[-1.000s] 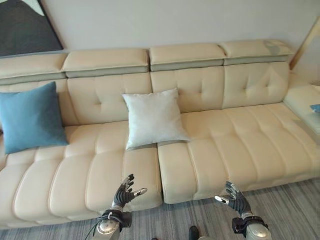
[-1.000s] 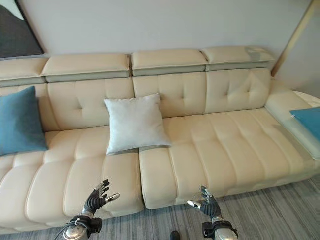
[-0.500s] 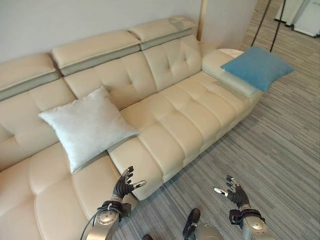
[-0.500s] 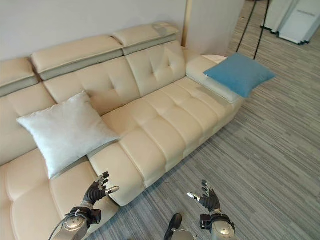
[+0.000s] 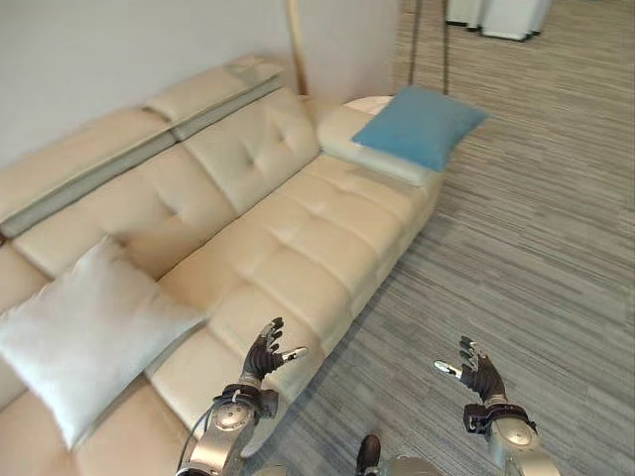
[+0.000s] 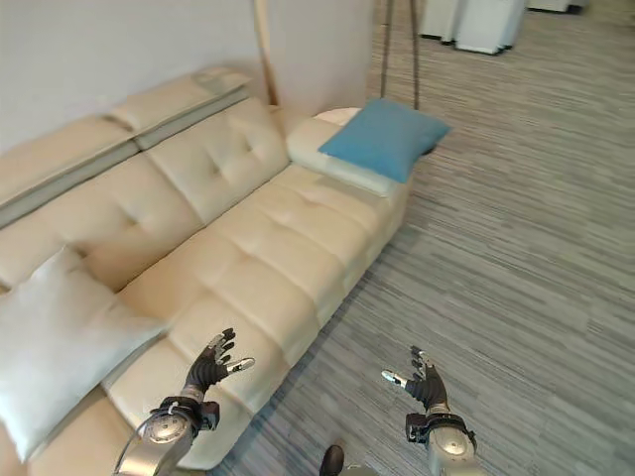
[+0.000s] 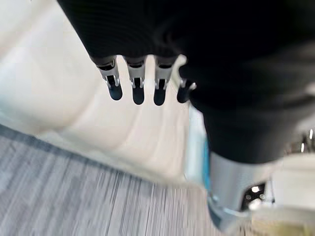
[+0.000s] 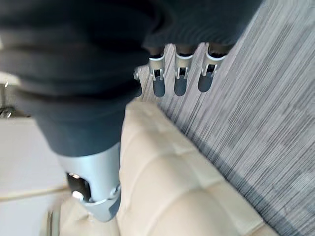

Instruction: Pick up all the scattered cushions and arrange them neatly on the sofa.

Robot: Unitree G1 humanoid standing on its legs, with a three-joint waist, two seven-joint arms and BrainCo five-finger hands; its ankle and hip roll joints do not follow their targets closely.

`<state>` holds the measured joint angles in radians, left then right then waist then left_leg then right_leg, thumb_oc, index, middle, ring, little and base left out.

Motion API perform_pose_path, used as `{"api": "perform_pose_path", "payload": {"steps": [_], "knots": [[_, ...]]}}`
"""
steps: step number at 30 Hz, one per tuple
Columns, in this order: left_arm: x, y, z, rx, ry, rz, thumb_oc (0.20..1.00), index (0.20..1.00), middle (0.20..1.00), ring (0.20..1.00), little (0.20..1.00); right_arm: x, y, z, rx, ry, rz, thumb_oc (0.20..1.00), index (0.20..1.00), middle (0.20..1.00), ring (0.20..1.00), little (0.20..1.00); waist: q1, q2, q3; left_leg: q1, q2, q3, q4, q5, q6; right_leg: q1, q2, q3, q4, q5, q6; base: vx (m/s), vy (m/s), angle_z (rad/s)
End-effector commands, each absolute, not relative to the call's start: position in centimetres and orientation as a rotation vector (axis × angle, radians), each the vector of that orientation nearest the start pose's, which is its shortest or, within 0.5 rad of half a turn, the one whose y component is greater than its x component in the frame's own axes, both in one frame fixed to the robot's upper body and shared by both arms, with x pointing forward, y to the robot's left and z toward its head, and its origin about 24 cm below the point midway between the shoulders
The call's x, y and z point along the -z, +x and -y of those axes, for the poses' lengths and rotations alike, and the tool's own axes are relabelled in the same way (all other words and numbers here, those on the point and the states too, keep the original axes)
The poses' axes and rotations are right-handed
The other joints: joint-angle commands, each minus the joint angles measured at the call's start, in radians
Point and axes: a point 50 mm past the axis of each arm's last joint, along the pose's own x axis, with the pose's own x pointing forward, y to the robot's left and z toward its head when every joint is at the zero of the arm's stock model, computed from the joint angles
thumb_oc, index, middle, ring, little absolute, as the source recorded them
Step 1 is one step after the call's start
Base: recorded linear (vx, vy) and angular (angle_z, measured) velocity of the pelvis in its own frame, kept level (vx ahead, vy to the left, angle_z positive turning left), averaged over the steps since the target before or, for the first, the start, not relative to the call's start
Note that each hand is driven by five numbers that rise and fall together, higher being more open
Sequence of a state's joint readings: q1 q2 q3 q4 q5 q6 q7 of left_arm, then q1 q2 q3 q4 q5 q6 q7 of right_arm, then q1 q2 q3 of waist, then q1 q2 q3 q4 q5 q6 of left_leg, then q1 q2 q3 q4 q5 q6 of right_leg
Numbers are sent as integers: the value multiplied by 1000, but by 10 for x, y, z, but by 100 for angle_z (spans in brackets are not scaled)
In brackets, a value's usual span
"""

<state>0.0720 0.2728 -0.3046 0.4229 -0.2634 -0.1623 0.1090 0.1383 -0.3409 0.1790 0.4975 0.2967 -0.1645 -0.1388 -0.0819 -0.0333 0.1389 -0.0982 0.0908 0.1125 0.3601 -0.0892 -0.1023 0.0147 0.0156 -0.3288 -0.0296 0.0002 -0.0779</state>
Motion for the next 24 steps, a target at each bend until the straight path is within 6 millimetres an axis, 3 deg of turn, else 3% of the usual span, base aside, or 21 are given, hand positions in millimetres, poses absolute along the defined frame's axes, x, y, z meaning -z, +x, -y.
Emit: {"api": "perform_pose_path", "payload": {"steps": [1,2,3,4,6,10,14,18,19,20,21,22,24], "knots": [[44,214,-173,52,71,-299,1000,1000,1000,1000,1000,59,194,229,135,-114,-406,1000,1000,1000,1000,1000,26,-20,26,40,-80,-40,-152,16,74,56,-65,74,-5,-82,114,98,-18,-84],[44,214,-173,51,71,-299,1000,1000,1000,1000,1000,59,194,229,135,-114,-406,1000,1000,1000,1000,1000,26,-21,25,40,-80,-40,-152,17,74,56,-66,74,-5,-82,114,216,-29,-72],[45,211,-173,51,73,-305,1000,1000,1000,1000,1000,60,193,230,129,-120,-412,1000,1000,1000,1000,1000,38,-13,26,15,-115,-159,-273,82,66,69,-46,119,-13,-81,112,205,-29,-63],[46,210,-174,49,76,-308,1000,1000,1000,1000,1000,61,192,230,123,-125,-417,1000,1000,1000,1000,1000,40,-11,27,11,-116,-186,-321,115,60,76,-38,133,-17,-82,109,262,-34,-65],[46,211,-174,46,78,-310,1000,1000,1000,1000,1000,61,192,231,124,-132,-418,1000,1000,1000,1000,1000,40,-3,33,-19,-118,-209,-393,167,46,84,-28,145,-23,-89,108,150,-2,-78],[46,210,-179,27,85,-310,1000,1000,1000,1000,1000,62,193,229,116,-143,-423,1000,1000,1000,1000,1000,52,10,37,-45,-131,-236,-447,212,32,119,-8,192,-34,-107,111,250,57,-49],[46,206,-182,20,78,-312,1000,1000,1000,1000,1000,62,193,227,96,-146,-425,1000,1000,1000,1000,1000,60,14,21,-30,-140,-242,-447,217,41,159,-15,224,-50,-124,126,358,155,-45],[45,206,-185,34,103,-316,1000,1000,1000,1000,1000,64,194,216,67,-121,-426,1000,1000,1000,1000,1000,56,-6,-22,-2,-169,-197,-417,152,104,143,-73,261,61,-160,162,381,195,-26],[45,206,-185,35,103,-316,1000,1000,1000,1000,1000,64,194,216,67,-121,-426,1000,1000,1000,1000,1000,56,-6,-22,-3,-169,-197,-417,152,104,142,-73,261,62,-160,162,232,144,-33],[44,207,-185,42,110,-311,1000,1000,1000,1000,1000,64,195,213,60,-115,-426,1000,1000,1000,1000,1000,55,-7,-23,10,-175,-185,-414,135,121,111,-82,268,144,-161,174,245,175,-32],[41,208,-188,48,126,-302,1000,1000,1000,1000,1000,63,196,209,40,-112,-419,1000,1000,1000,1000,1000,51,-6,-11,35,-176,-166,-416,117,146,29,-93,272,303,-126,194,243,176,-21],[41,209,-188,48,126,-302,1000,1000,1000,1000,1000,63,196,209,40,-112,-419,1000,1000,1000,1000,1000,54,-7,-13,33,-176,-163,-415,117,147,22,-95,276,311,-129,194,167,140,-37],[37,212,-190,50,144,-285,1000,1000,1000,1000,1000,60,200,206,38,-107,-401,1000,1000,1000,1000,1000,42,1,16,88,-179,-122,-428,88,173,-75,-135,235,497,-24,221,183,140,-36]]}}
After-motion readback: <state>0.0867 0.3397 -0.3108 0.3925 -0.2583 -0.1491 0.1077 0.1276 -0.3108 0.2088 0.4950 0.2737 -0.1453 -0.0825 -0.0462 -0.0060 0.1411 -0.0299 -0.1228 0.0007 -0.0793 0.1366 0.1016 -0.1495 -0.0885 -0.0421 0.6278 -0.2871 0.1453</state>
